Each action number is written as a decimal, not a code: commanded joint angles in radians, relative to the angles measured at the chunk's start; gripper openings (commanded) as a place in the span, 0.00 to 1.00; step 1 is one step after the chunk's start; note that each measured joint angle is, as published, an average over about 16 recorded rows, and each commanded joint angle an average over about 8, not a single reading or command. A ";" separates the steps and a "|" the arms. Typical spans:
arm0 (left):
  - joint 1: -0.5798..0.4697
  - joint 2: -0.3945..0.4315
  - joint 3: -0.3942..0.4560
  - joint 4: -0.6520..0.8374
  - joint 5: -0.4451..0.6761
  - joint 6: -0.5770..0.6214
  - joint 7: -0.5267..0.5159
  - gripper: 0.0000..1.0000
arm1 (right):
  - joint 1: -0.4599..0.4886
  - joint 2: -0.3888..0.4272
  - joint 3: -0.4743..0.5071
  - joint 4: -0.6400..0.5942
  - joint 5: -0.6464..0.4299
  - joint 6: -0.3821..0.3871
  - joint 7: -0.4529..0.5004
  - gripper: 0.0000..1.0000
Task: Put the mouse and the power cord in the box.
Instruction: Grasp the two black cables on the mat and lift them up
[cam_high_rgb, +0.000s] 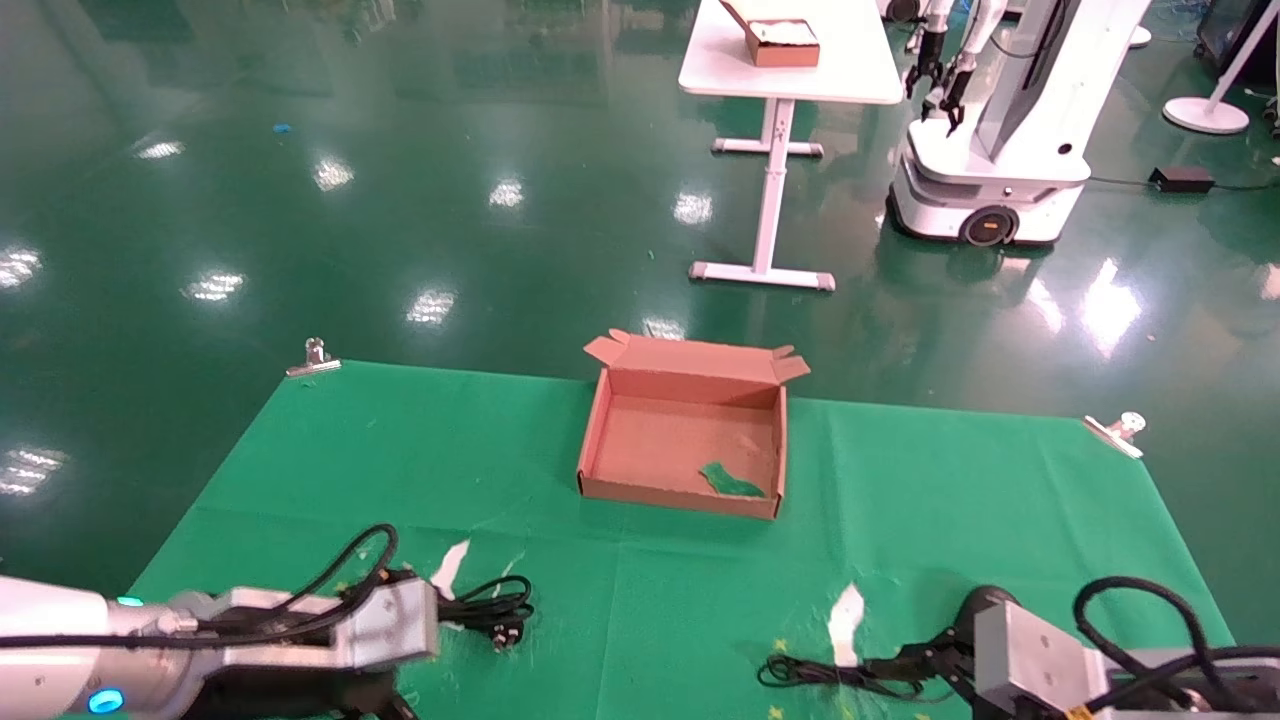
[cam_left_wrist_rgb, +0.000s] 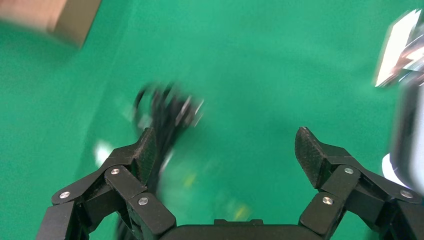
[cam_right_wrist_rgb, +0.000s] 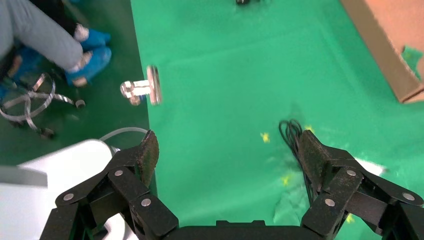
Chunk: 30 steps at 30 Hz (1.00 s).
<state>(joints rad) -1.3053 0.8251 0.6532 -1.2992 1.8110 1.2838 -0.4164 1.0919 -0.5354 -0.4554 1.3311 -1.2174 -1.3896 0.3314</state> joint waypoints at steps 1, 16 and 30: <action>-0.006 0.008 0.008 0.008 0.028 -0.010 -0.005 1.00 | 0.003 -0.002 0.001 -0.006 0.004 -0.004 -0.007 1.00; -0.123 0.288 0.150 0.279 0.509 -0.119 -0.224 1.00 | 0.003 0.019 0.012 0.008 0.021 -0.007 0.002 1.00; -0.123 0.316 0.170 0.320 0.557 -0.157 -0.216 1.00 | 0.063 -0.001 -0.051 0.011 -0.139 -0.028 0.056 1.00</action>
<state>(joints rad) -1.4285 1.1398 0.8217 -0.9821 2.3647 1.1292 -0.6319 1.1627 -0.5482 -0.5149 1.3354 -1.3763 -1.4212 0.3897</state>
